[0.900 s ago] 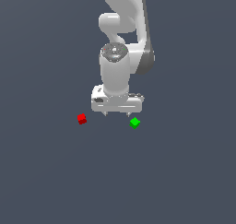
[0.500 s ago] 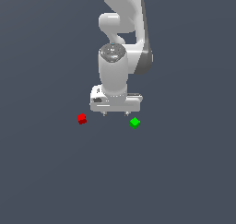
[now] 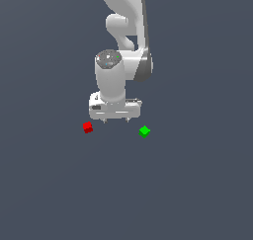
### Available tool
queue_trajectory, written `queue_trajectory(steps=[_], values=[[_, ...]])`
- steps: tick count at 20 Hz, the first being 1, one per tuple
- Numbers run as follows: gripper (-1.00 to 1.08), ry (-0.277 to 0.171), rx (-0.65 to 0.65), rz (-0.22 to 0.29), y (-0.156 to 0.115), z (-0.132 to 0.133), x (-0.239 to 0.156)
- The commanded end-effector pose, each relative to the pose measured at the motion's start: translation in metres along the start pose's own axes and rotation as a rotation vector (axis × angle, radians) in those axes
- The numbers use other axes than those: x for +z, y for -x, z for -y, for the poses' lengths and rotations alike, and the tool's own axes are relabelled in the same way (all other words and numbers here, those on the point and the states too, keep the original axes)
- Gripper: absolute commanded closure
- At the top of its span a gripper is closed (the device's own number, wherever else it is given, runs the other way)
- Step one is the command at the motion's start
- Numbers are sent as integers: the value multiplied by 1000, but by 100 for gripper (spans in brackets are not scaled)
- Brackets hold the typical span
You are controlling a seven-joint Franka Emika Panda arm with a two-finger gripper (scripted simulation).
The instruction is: Stack the red cube on top of the green cube.
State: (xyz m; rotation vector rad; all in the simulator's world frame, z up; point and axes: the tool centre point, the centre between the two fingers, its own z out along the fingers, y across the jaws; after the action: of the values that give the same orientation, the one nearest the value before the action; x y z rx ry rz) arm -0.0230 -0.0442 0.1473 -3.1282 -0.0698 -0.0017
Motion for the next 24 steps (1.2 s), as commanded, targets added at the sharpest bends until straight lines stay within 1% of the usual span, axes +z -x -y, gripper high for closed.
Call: queue_trajectory(steps=[1,9,16,24], values=[[-92,1,-29,1,8,-14,7],[-92,5,-137,2,32,-66,32],[-92,9,-227,3,46,-112,53],[-92,11,-297,3,53,-149,69]])
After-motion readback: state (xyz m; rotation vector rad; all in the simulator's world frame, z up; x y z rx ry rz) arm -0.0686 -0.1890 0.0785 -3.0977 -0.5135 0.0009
